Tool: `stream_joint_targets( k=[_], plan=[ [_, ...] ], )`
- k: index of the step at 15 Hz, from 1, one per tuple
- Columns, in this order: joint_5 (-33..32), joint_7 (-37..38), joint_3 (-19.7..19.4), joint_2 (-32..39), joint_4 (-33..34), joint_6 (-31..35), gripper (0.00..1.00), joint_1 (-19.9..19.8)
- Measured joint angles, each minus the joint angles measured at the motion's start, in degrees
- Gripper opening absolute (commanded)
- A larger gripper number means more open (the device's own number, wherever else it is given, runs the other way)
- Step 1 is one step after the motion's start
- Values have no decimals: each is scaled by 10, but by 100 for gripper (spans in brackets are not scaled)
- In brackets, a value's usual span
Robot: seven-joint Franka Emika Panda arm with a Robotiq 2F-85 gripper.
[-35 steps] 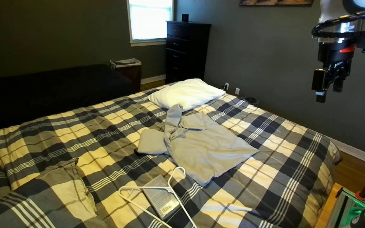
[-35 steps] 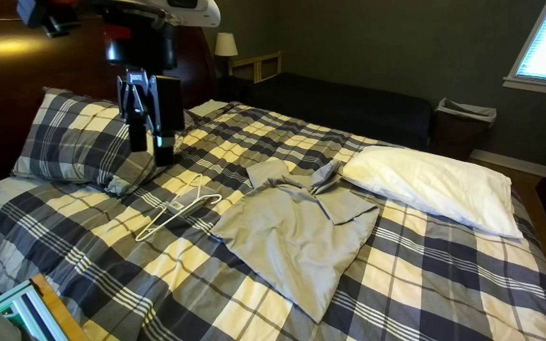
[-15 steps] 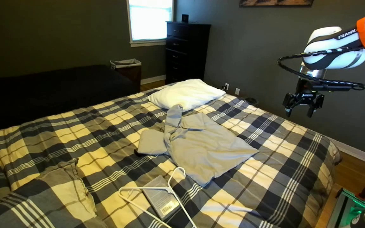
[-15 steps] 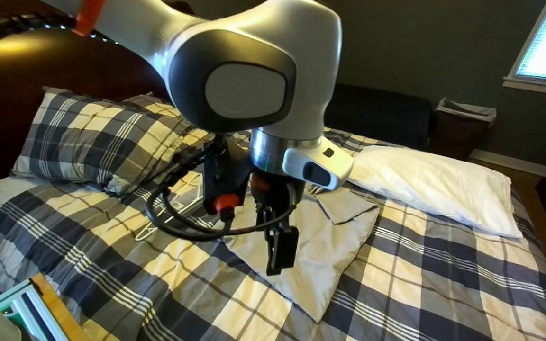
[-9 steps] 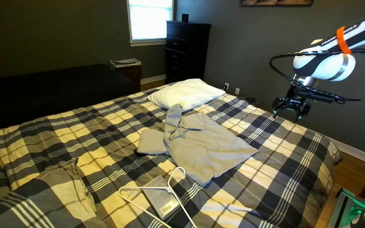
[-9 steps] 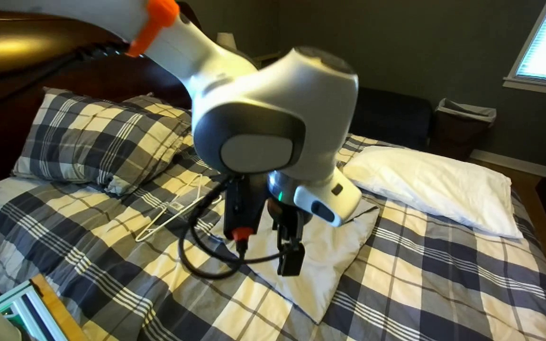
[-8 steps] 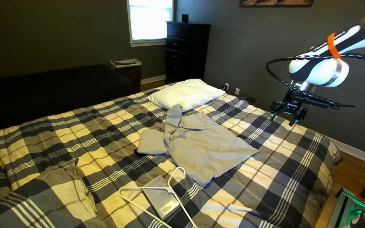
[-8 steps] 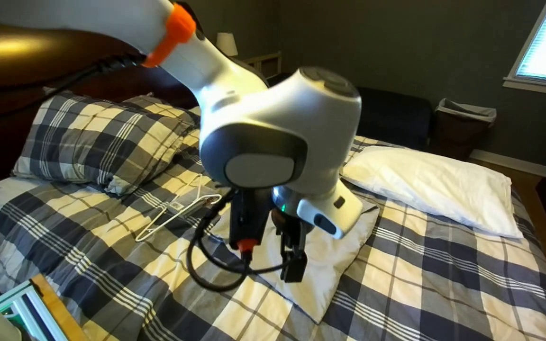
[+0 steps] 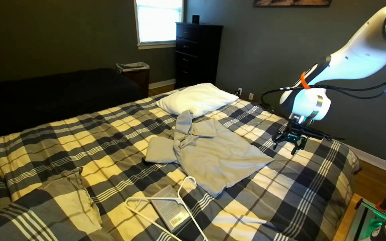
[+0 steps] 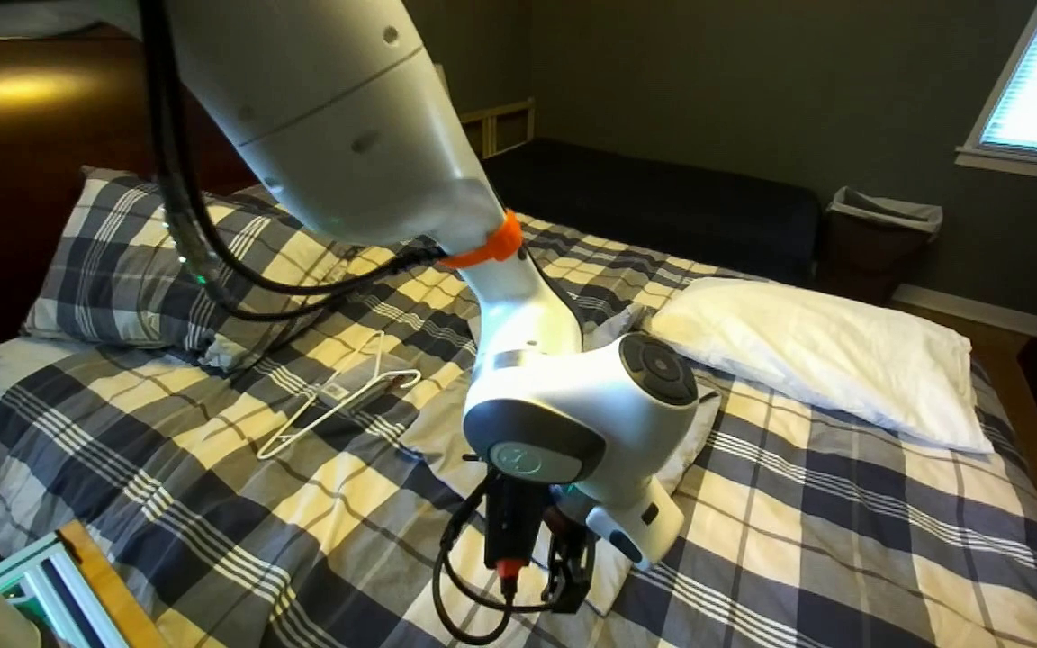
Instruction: Unfold the pillow case on the right
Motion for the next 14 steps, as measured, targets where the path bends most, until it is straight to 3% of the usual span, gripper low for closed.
stream_joint_targets(
  k=[3, 7, 14],
  plan=[
    [-2, 3, 4, 26, 23, -10, 100, -4],
    [15, 2, 32, 45, 33, 47, 100, -25],
    [49, -8, 95, 147, 103, 139, 100, -99]
  ],
)
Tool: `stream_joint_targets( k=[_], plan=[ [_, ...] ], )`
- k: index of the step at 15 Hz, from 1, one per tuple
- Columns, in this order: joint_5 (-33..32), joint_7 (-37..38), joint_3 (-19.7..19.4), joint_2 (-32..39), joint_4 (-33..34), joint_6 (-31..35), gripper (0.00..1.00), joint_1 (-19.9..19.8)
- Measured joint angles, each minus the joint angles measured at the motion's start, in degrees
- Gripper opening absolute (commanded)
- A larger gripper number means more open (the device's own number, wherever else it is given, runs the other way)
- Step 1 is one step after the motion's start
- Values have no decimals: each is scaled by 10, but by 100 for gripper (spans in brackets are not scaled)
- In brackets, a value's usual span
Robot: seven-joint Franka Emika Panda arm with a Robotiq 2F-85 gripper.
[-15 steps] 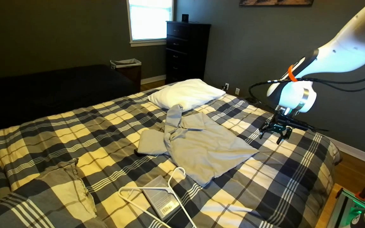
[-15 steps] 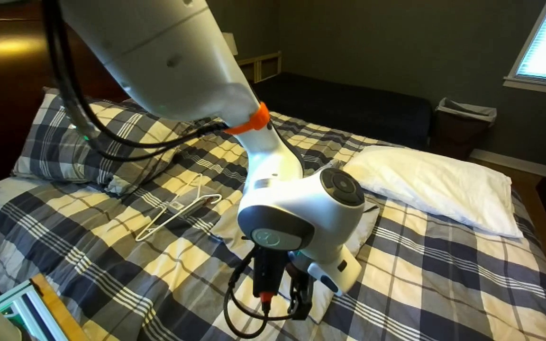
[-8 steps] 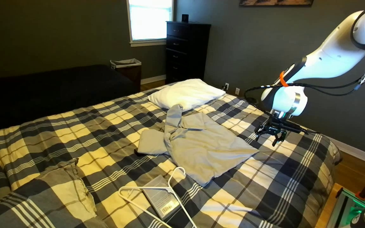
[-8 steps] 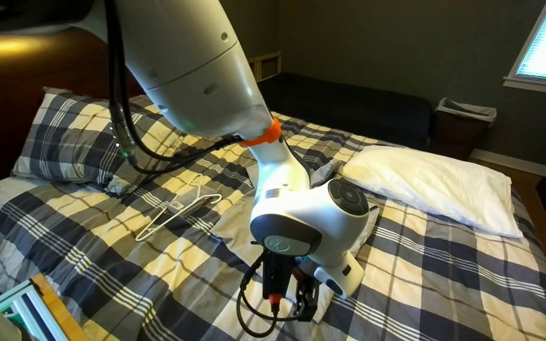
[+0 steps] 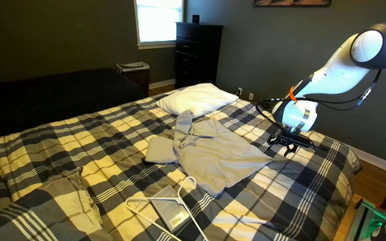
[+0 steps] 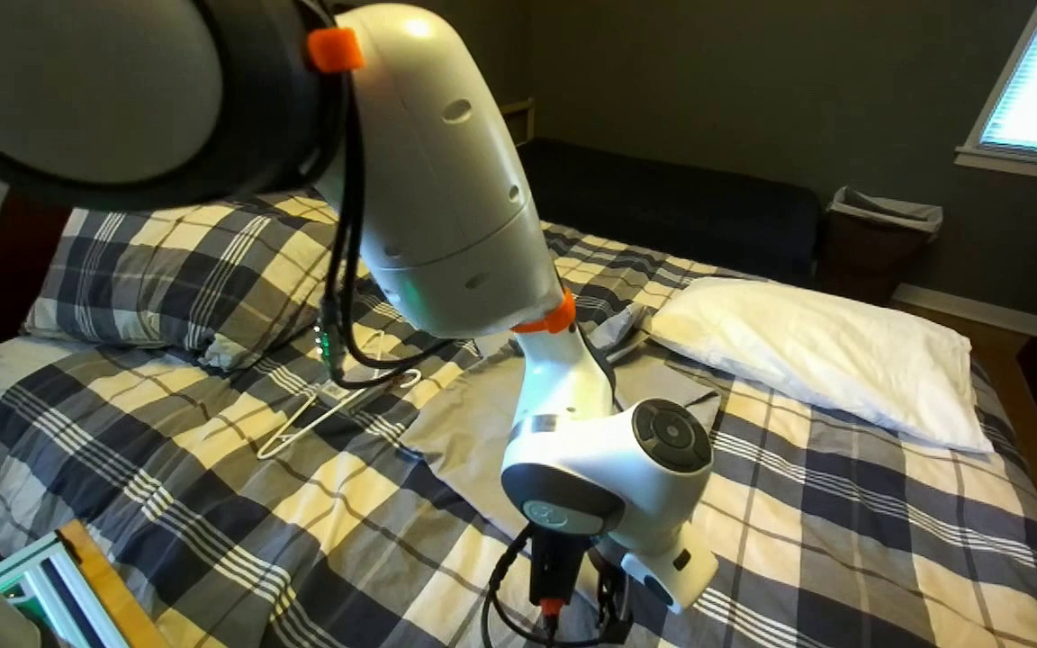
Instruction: Unfold the pillow case on the right
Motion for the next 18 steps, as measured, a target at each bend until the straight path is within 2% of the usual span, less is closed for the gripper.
stream_joint_targets(
  k=[4, 6, 8, 9, 12, 18],
  plan=[
    [1, 0, 28, 47, 39, 3, 100, -31],
    [1, 0, 41, 66, 54, 5, 97, -42],
    [1, 0, 55, 83, 68, 7, 85, -56],
    [1, 0, 61, 90, 75, 8, 72, -62],
    [1, 0, 72, 110, 92, 8, 47, -75],
    [1, -4, 86, 119, 102, 10, 3, -97]
  ],
)
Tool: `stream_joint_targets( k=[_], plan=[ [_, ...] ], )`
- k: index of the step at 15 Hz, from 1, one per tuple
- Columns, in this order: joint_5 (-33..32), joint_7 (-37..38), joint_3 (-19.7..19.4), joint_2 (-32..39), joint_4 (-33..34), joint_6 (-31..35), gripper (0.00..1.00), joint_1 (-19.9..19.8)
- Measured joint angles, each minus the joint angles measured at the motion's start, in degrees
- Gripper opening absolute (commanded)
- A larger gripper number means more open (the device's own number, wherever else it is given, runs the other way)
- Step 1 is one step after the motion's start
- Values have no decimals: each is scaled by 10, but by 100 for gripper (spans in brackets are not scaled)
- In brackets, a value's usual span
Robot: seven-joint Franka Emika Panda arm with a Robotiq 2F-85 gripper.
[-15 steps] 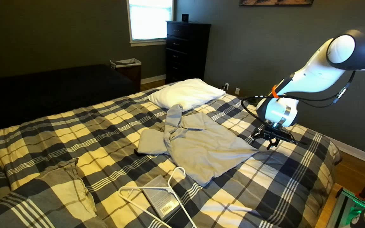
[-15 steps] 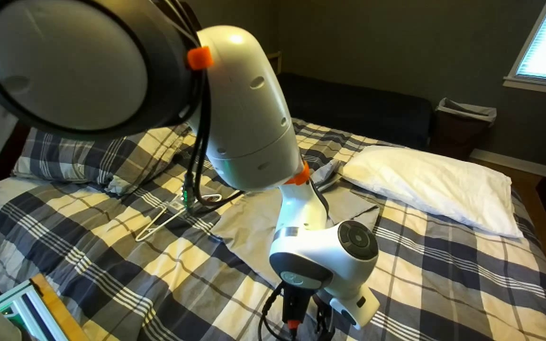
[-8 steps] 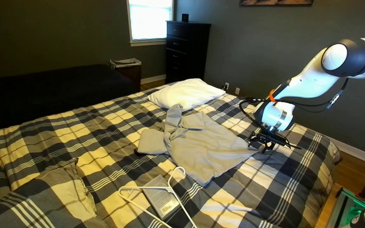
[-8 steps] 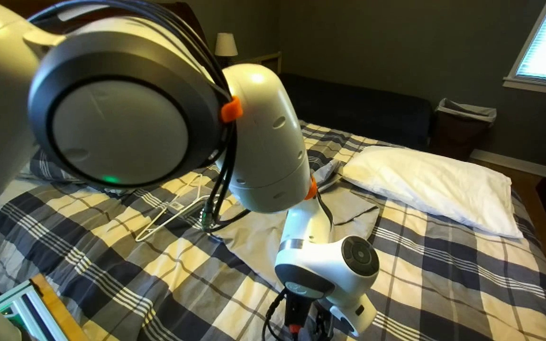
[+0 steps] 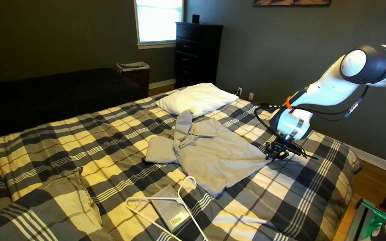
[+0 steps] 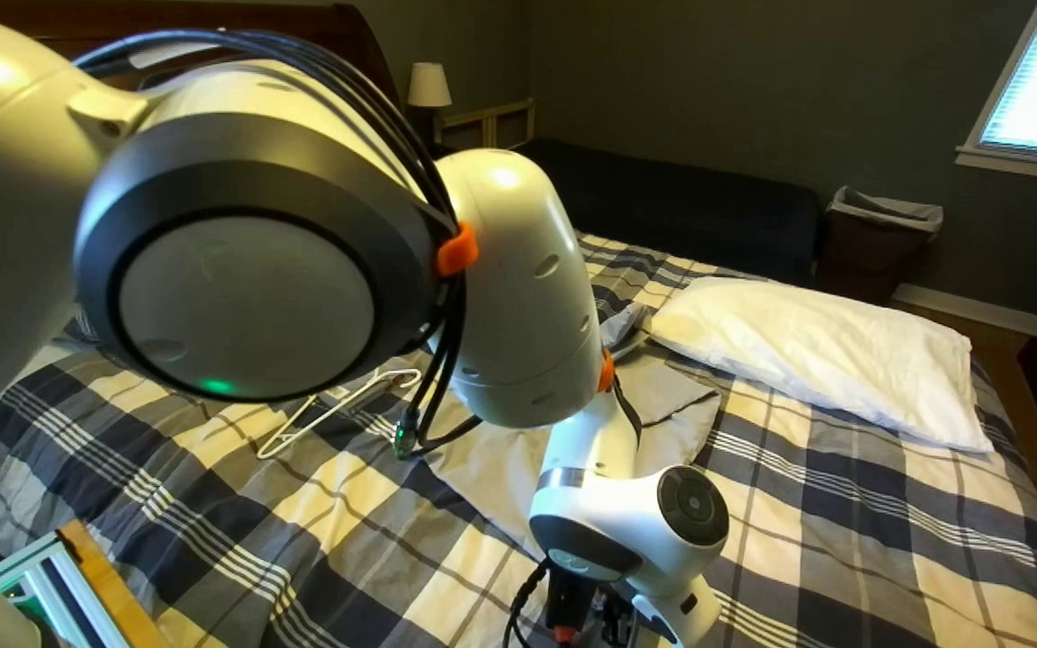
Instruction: Unfold the pillow case on the right
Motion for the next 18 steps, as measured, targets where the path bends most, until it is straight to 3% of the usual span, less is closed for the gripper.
stream_joint_targets(
  k=[5, 8, 12, 18],
  plan=[
    [0, -16, 36, -7, -3, 6, 1, -25],
    [-5, -14, 34, -36, -32, -5, 1, -23],
    [-48, 24, -48, -131, -123, -30, 1, 16],
    [-144, 105, -224, -277, -237, -32, 1, 63]
  ],
)
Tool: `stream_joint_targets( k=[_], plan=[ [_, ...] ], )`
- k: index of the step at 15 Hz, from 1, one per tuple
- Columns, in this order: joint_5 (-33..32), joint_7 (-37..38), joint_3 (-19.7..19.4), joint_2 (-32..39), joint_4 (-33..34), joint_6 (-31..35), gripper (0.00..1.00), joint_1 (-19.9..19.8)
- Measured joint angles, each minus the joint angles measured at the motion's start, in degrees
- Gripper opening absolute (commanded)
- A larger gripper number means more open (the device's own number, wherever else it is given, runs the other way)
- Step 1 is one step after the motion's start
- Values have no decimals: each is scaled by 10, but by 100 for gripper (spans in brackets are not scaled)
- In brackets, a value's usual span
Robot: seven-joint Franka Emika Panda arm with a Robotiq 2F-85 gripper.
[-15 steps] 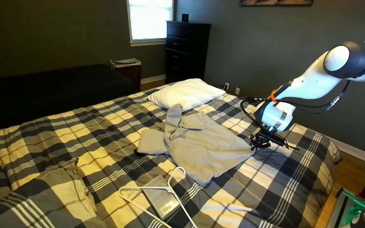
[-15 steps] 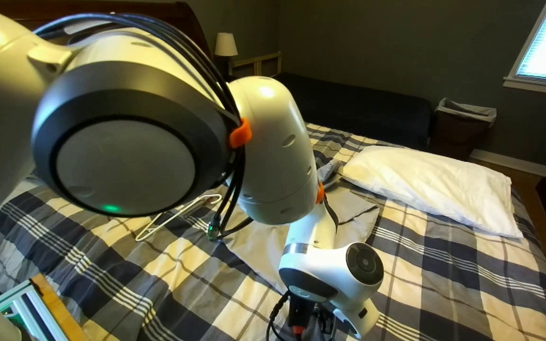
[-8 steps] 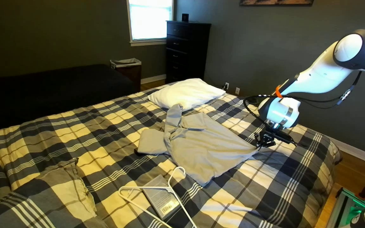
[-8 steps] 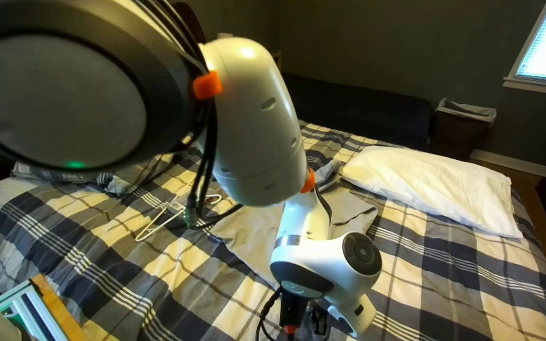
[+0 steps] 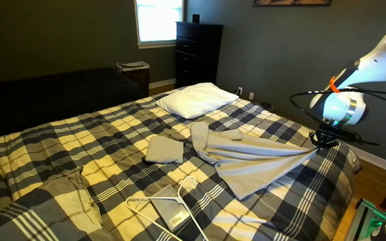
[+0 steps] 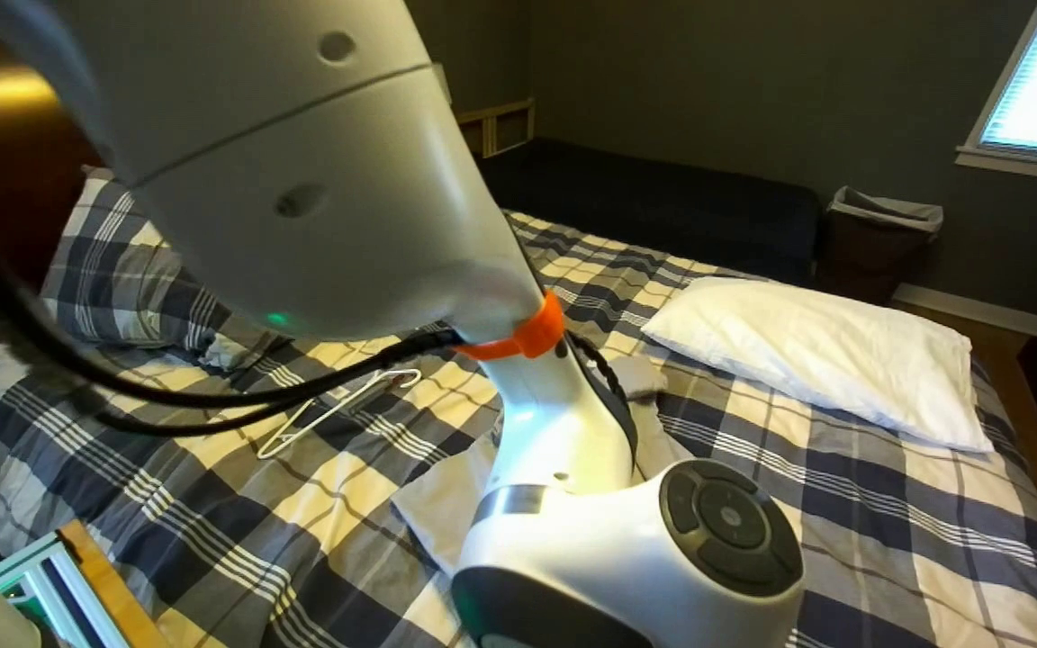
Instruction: Unfold the pillow case on the right
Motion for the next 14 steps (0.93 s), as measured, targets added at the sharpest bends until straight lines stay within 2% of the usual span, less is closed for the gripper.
stream_joint_targets(
  k=[1, 2, 3, 5, 8, 12, 14],
  plan=[
    [-30, 26, -35, -12, -12, -1, 1, 11],
    [-61, 53, -68, -20, -20, -5, 29, 23],
    [-90, 79, -100, -22, -26, -13, 30, 34],
    [-123, 115, -137, -21, -29, -29, 43, 49],
    [-134, 140, -152, -21, -30, -52, 67, 64],
    [-140, 148, -147, -22, -31, -82, 96, 90],
    [-138, 126, -123, -26, -35, -100, 100, 96]
  ],
)
